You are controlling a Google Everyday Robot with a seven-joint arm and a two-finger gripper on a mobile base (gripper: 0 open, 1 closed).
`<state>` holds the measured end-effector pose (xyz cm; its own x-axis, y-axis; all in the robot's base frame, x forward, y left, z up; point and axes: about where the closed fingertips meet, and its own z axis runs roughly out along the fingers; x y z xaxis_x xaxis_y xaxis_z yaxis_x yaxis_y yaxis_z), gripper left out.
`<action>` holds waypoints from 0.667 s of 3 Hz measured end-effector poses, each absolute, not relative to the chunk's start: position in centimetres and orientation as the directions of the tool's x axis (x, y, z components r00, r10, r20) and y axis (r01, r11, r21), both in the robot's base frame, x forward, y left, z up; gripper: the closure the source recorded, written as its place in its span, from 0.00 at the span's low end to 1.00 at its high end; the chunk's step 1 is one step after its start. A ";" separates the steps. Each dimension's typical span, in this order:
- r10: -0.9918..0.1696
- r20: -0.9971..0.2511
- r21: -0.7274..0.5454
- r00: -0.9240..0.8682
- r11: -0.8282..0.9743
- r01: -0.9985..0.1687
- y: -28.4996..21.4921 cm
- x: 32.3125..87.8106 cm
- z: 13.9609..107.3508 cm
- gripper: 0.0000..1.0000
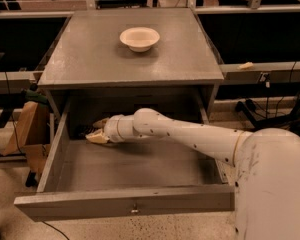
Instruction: Pick rxbar chocolate from top drawer and place on counter
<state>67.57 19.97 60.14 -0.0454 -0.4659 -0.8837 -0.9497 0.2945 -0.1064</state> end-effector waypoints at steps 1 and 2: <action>-0.485 -0.872 -0.125 -0.062 0.345 -0.930 17.7 66.9 61.1 1.00; -0.519 -0.850 -0.149 -0.087 0.395 -0.906 14.0 65.2 63.3 1.00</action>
Offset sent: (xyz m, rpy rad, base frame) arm -0.0511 -0.1151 0.0782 -0.1439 -0.0521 -0.1964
